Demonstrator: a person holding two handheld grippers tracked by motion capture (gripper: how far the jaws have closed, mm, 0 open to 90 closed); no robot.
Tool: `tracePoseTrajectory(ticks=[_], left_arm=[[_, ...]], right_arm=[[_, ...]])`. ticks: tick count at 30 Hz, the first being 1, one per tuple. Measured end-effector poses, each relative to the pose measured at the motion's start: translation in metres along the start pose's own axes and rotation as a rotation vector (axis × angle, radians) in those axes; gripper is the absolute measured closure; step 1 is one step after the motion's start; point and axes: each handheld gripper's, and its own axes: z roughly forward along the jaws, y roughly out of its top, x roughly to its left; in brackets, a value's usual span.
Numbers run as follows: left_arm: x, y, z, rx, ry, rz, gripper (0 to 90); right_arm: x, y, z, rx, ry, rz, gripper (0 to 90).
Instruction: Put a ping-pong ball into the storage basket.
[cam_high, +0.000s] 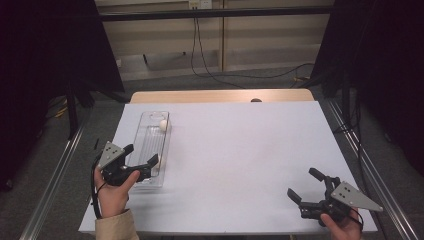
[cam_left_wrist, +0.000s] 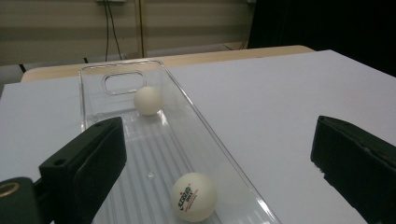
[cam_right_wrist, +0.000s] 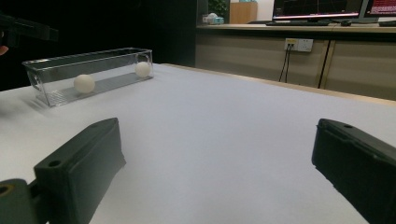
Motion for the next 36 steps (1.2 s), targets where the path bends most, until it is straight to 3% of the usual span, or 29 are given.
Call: tracePoseTrajectory(ticks=[19,24,36], left_arm=[[0.003,-0.015,-0.007,-0.025,-0.007,0.007,3.5],[0.002,-0.019,-0.009,-0.031,-0.008,-0.008,3.5],[-0.002,-0.028,-0.019,-0.039,-0.002,0.0,3.5]], right_arm=[[-0.001,0.0,-0.004,0.0,-0.008,-0.004,1.5],[-0.001,0.0,-0.004,0.001,-0.009,-0.006,1.5],[-0.001,0.0,-0.004,0.001,-0.01,-0.004,1.5]])
